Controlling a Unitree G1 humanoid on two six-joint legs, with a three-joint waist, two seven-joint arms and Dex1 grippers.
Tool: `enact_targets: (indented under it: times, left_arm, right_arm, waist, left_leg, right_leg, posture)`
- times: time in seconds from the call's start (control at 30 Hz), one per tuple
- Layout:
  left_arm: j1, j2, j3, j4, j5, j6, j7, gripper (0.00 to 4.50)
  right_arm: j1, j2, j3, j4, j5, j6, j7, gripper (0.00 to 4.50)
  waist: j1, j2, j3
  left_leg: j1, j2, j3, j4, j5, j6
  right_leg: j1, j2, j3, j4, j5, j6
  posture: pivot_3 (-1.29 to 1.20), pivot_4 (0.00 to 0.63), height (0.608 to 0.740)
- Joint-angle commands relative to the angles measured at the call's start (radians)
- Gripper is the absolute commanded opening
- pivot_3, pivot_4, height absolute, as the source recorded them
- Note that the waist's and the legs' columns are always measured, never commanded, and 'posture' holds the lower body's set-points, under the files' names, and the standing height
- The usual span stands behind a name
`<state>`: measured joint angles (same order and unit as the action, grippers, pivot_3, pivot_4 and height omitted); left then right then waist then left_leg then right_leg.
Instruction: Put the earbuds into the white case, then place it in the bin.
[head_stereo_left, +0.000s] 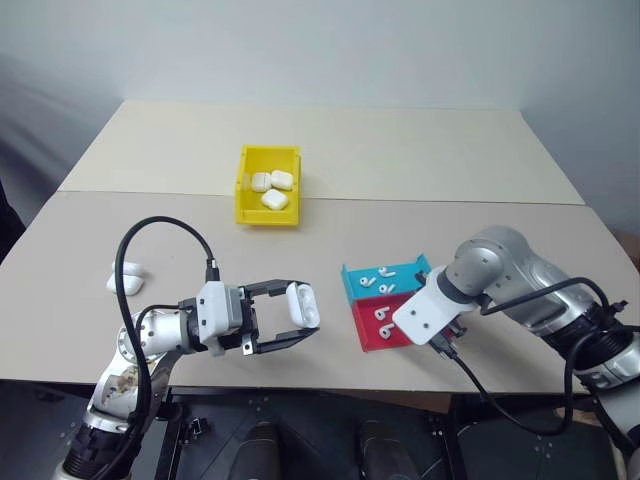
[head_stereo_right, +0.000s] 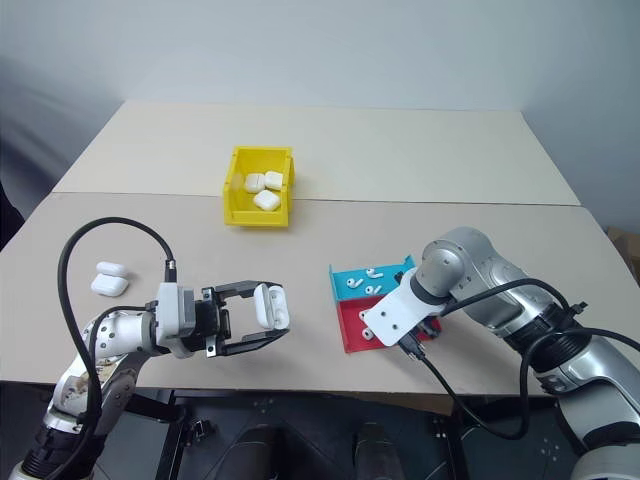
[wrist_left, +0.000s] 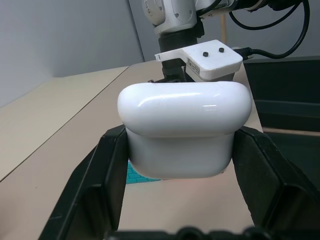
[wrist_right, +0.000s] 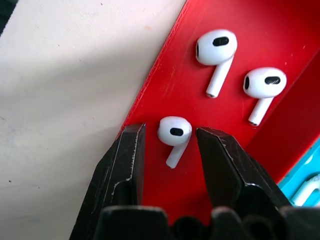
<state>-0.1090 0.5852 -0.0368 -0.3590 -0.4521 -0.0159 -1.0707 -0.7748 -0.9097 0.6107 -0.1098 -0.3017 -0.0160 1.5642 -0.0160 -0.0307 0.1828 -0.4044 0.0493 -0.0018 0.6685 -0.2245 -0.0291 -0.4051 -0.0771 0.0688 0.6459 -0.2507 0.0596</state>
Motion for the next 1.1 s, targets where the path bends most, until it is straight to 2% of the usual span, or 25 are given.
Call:
enact_targets:
  times: [0.03,0.1,0.2,0.53,0.6,0.9,0.97,1.1]
  left_arm:
    - [-0.004,0.0,0.002,-0.028,-0.001,-0.016,0.004,2.8]
    - [-0.005,-0.001,0.001,-0.028,-0.001,-0.016,0.004,2.8]
    - [-0.004,0.001,0.001,-0.029,0.0,-0.01,0.007,2.8]
    - [-0.006,0.0,0.0,-0.032,0.001,-0.006,0.014,2.8]
    - [-0.006,0.0,0.0,-0.032,0.001,-0.005,0.015,2.8]
    - [-0.006,0.001,-0.001,-0.034,-0.002,-0.005,0.018,2.8]
    - [-0.012,-0.003,0.001,-0.037,-0.013,0.0,0.02,2.8]
    - [-0.036,-0.023,0.008,-0.057,-0.056,0.024,0.037,2.8]
  right_arm:
    - [0.001,0.005,-0.008,-0.009,-0.018,0.014,0.034,2.0]
    - [0.001,0.008,-0.009,-0.007,-0.021,0.014,0.035,2.0]
    - [0.001,0.012,-0.013,-0.007,-0.024,0.015,0.038,1.41]
    - [-0.004,0.02,-0.013,0.004,-0.043,0.015,0.037,1.41]
    - [-0.003,0.019,-0.014,0.004,-0.044,0.012,0.035,1.06]
    - [-0.001,0.023,-0.025,-0.008,-0.037,0.024,0.025,1.06]
    - [-0.002,0.015,-0.046,-0.027,-0.02,0.04,0.024,1.06]
    - [-0.006,-0.016,-0.199,-0.113,0.145,0.148,0.026,1.06]
  waist:
    - [-0.001,0.0,0.0]
    - [-0.001,0.0,0.0]
    - [0.0,0.0,0.0]
    - [0.0,0.0,0.0]
    - [0.0,0.0,0.0]
    - [0.0,0.0,0.0]
    - [0.0,0.0,0.0]
    - [0.001,0.0,0.0]
  left_leg:
    - [0.0,0.0,0.0,0.0,0.0,0.0]
    - [0.0,0.0,0.0,0.0,0.0,0.0]
    - [0.0,0.0,0.0,0.0,0.0,0.0]
    - [0.0,0.0,0.0,0.0,0.0,0.0]
    - [0.0,0.0,0.0,0.0,0.0,0.0]
    - [0.0,0.0,0.0,0.0,0.0,0.0]
    - [0.0,0.0,0.0,0.0,0.0,0.0]
    - [-0.001,0.0,0.0,0.0,0.0,0.0]
  right_leg:
    - [0.0,0.0,0.0,0.0,0.0,0.0]
    - [0.0,0.0,0.0,0.0,0.0,0.0]
    - [0.0,0.0,0.0,0.0,0.0,0.0]
    - [0.0,0.0,0.0,0.0,0.0,0.0]
    - [0.0,0.0,0.0,0.0,0.0,0.0]
    - [0.0,0.0,0.0,0.0,0.0,0.0]
    - [0.0,0.0,0.0,0.0,0.0,0.0]
    - [0.0,0.0,0.0,0.0,0.0,0.0]
  posture:
    - [0.0,0.15,0.74]
    - [0.0,0.15,0.74]
    - [0.0,0.15,0.74]
    - [0.0,0.15,0.74]
    - [0.0,0.15,0.74]
    - [0.0,0.15,0.74]
    - [0.0,0.15,0.74]
    - [0.0,0.15,0.74]
